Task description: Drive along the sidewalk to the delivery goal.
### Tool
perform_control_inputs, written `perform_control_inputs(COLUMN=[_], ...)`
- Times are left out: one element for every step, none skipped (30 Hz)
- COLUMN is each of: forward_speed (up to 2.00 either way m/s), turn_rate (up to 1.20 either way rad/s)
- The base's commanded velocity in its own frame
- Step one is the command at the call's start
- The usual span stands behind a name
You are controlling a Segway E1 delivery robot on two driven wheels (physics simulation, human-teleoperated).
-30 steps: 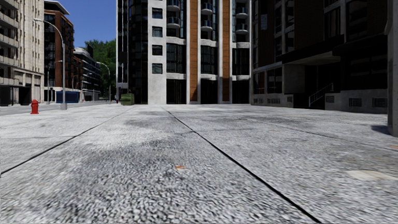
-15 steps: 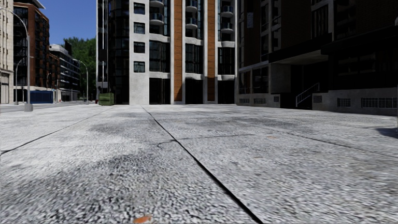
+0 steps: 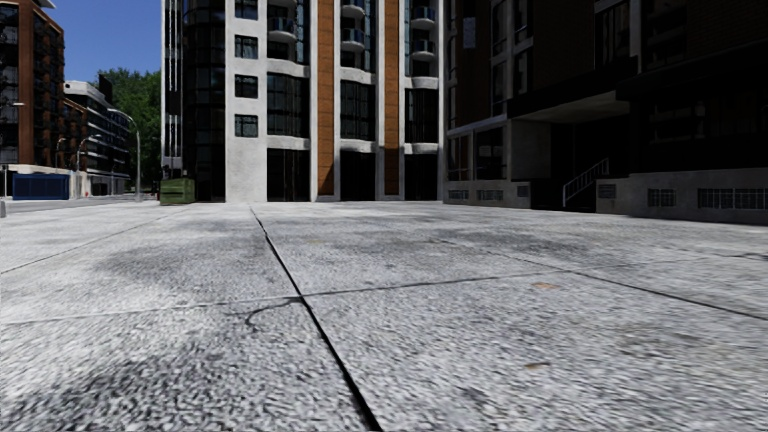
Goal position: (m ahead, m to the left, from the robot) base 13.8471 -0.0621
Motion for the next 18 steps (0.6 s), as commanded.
perform_control_inputs(forward_speed=[2.0, 2.0, 2.0, 2.0, 2.0, 2.0, 2.0, 2.0, 2.0, 2.0, 2.0, 2.0, 2.0, 2.0, 2.0, 2.0, 2.0, 2.0], turn_rate=[0.0, 0.0, 0.0, 0.0, 0.0, 0.0, 0.0, 0.0, 0.0, 0.0, 0.0, 0.0, 0.0, 0.0, 0.0, 0.0, 0.0, 0.0])
